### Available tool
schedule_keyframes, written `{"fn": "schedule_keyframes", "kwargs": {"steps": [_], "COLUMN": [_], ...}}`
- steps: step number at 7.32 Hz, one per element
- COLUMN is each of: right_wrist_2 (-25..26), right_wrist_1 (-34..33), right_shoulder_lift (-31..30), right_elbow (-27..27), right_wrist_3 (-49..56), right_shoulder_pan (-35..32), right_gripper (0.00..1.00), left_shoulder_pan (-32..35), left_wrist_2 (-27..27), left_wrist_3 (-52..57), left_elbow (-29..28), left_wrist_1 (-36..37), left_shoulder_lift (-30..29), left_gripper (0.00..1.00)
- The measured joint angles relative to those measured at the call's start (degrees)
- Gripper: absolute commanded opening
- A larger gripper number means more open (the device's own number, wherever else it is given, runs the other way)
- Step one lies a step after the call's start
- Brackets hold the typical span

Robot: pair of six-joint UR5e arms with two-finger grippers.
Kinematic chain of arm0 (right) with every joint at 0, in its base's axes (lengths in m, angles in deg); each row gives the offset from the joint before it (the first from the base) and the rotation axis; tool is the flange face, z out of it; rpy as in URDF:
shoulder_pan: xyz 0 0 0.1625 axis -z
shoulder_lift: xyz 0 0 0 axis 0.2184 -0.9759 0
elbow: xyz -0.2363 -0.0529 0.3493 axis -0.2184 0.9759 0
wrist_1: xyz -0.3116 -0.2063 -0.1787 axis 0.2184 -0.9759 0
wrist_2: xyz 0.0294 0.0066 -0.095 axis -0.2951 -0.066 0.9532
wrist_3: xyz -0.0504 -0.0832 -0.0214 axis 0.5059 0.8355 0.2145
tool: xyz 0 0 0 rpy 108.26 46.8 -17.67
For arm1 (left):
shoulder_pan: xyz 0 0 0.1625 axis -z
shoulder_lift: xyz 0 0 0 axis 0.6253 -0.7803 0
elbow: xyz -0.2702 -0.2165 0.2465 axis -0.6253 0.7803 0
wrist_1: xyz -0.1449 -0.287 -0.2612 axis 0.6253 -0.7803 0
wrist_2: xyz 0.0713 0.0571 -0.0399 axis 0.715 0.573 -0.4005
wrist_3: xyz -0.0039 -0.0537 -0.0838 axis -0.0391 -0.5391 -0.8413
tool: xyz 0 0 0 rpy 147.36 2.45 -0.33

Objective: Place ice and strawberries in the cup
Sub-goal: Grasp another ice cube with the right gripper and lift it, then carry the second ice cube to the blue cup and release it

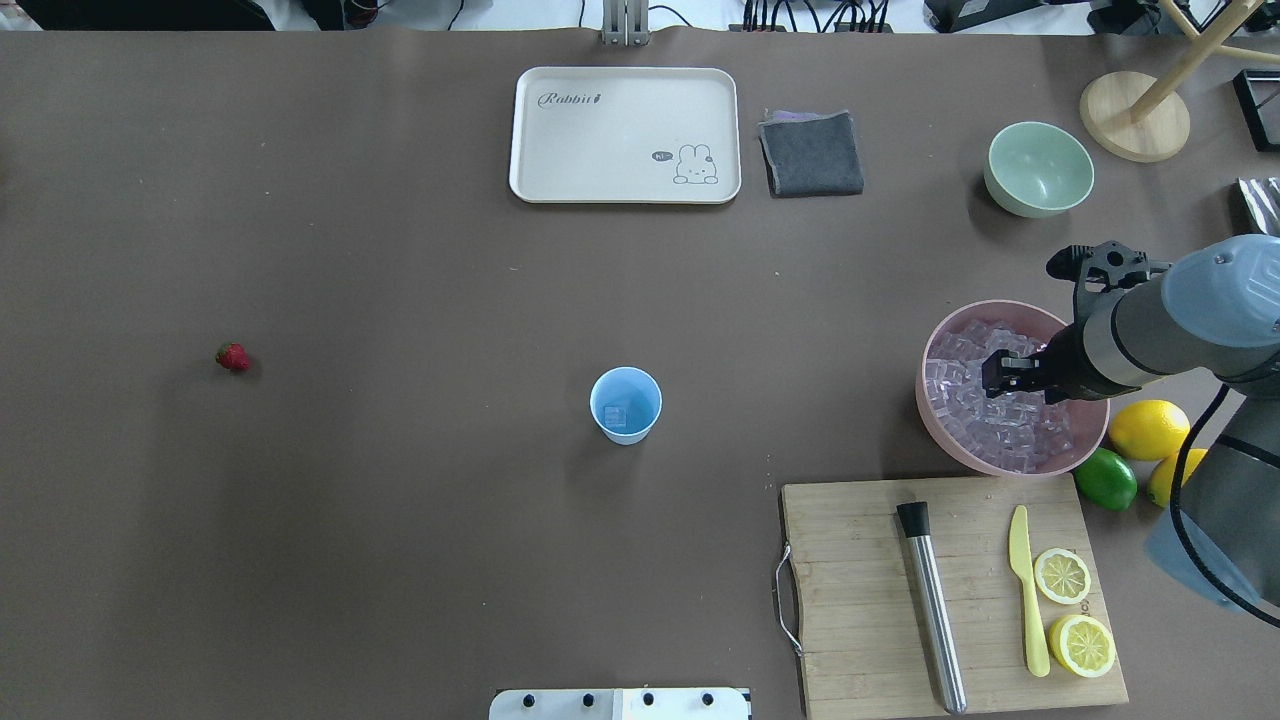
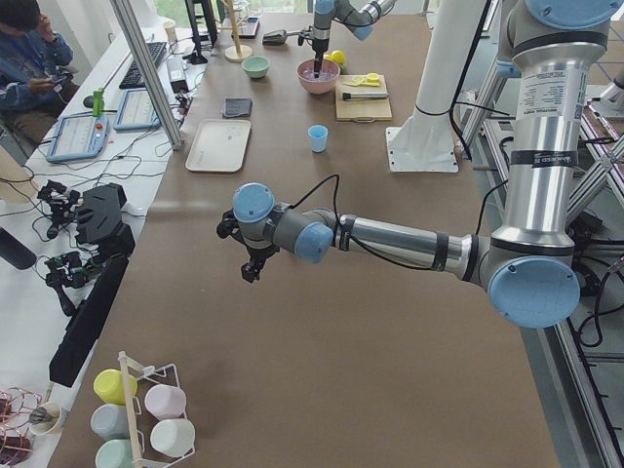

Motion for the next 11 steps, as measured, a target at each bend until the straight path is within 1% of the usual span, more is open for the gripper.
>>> {"fn": "schedule_keyframes", "kwargs": {"steps": [5, 8, 10, 11], "right_wrist_2": [-0.57, -4.47, -5.86, -6.13], "right_wrist_1": [-0.16, -0.71, -1.48, -4.85], "right_shoulder_lift": [0.36, 0.63, 2.75, 6.25], "right_elbow": [-1.3, -4.21, -4.93, -4.92], "right_wrist_3": [0.52, 0.56, 0.47, 0.31], "right_shoulder_pan": [-0.02, -3.28, -4.38, -4.33], "right_gripper": [0.0, 0.0, 0.0, 0.0], "left_shoulder_pan": [-0.09, -0.09, -0.09, -0.12], "left_wrist_2": [0.0, 0.0, 0.0, 0.0], "left_wrist_3": [0.0, 0.0, 0.0, 0.0], "left_elbow": [-0.2, -0.23, -0.25, -0.26], "left_wrist_1": [-1.03, -1.26, -1.53, -1.57], "left_shoulder_lift": [0.16, 0.41, 0.5, 0.52], "left_gripper": [0.98, 0.98, 0.98, 0.98]}}
